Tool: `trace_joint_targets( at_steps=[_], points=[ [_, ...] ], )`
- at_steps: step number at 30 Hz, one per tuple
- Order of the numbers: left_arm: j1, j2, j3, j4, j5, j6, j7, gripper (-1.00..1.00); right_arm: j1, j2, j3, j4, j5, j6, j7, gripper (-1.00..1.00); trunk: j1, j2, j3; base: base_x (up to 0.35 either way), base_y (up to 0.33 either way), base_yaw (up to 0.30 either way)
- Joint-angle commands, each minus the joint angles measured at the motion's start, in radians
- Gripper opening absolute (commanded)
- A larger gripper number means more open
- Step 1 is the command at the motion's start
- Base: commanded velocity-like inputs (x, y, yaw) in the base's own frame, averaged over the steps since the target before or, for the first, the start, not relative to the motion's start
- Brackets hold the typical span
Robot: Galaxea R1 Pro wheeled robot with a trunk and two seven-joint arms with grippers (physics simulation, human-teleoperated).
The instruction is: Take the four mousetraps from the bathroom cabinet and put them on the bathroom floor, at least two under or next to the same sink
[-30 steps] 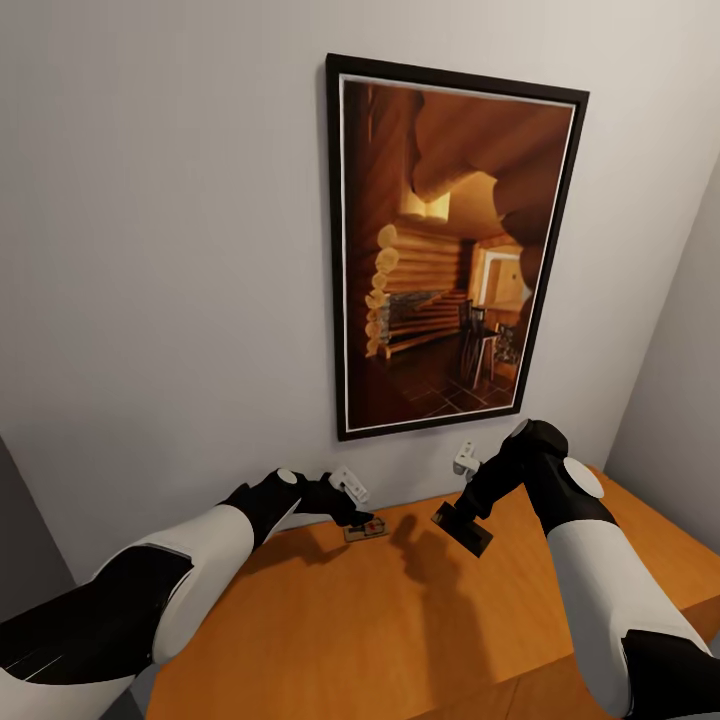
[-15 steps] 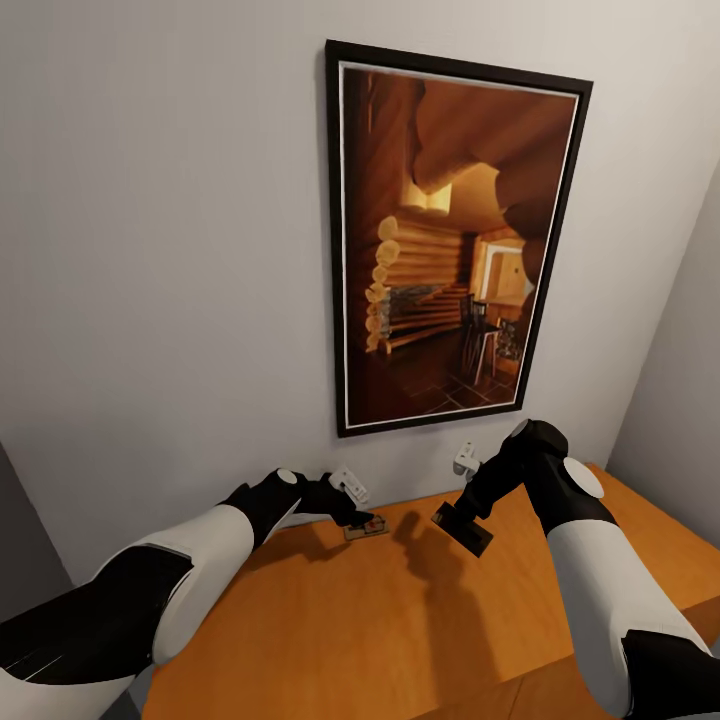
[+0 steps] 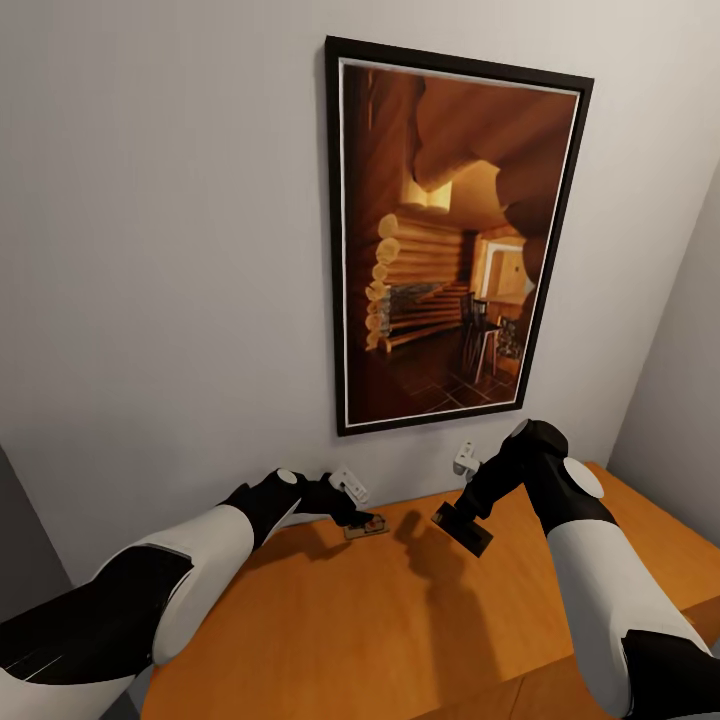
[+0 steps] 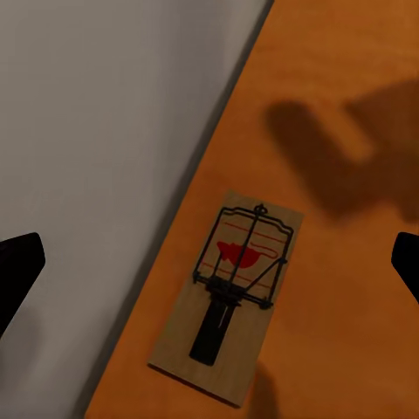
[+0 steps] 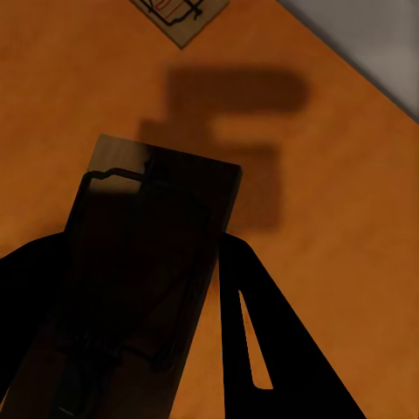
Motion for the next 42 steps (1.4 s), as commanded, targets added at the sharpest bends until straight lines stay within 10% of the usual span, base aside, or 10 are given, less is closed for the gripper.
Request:
trace_joint_targets(
  at_steps=[1, 42],
  points=[
    [-0.001, 0.0, -0.006, -0.001, 0.003, 0.002, -0.002, 1.0, -0.001, 0.0, -0.001, -0.001, 0.005, 0.011, 0.007, -1.0, 0.0, -0.001, -0.002, 0.0, 0.0, 0.0],
    [-0.001, 0.0, -0.006, -0.002, 0.003, 0.002, -0.001, 1.0, -0.001, 0.002, -0.001, -0.001, 0.005, 0.011, 0.009, -1.0, 0.0, -0.001, -0.002, 0.0, 0.0, 0.0]
  ],
)
